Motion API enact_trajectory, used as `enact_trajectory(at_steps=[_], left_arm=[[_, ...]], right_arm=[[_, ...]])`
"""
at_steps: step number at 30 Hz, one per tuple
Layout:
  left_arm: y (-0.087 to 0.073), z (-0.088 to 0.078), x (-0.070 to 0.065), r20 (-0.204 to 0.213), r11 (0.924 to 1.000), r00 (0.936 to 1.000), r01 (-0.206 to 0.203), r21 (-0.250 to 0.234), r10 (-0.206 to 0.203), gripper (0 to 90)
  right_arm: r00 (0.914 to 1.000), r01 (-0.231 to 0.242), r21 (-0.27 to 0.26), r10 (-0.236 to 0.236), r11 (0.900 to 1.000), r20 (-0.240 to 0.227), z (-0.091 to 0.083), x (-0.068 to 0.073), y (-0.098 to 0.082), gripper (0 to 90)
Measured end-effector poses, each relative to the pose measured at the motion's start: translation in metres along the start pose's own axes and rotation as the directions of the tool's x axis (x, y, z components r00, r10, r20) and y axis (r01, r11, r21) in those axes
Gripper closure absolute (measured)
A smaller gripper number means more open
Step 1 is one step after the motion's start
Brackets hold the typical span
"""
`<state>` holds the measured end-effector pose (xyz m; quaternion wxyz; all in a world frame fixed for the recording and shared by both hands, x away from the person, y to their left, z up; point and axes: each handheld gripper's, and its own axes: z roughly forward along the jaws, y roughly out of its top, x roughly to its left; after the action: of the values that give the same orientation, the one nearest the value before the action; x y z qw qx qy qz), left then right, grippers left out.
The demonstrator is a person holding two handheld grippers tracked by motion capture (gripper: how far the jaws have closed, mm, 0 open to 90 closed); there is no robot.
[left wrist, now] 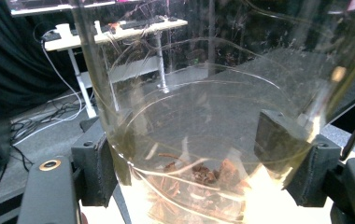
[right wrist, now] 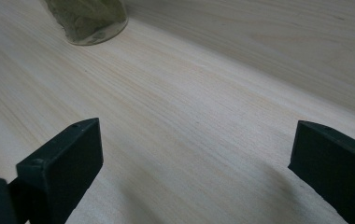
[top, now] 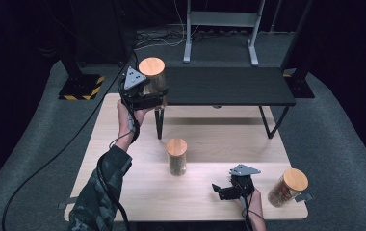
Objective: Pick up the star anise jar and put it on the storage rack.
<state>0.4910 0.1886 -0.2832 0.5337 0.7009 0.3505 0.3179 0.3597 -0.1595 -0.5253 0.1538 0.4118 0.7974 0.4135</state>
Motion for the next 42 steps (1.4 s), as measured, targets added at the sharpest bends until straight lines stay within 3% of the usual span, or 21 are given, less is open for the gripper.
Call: enact_trajectory(at_steps=[23,42], left_arm=[[0.011,0.024,0.007,-0.010,0.9987,0.9999,0.004,0.051,-0.003,24.7],[0.006,0.043,0.016,-0.040,0.9951,0.9988,0.033,0.093,-0.030,24.7]], right_arm=[[1.0000,0.003,-0.005,-0.003,1.000,-0.002,0.000,0.000,0.000,1.8],[1.0000,0.004,-0.009,-0.004,1.000,-0.002,-0.001,0.000,0.000,1.8]])
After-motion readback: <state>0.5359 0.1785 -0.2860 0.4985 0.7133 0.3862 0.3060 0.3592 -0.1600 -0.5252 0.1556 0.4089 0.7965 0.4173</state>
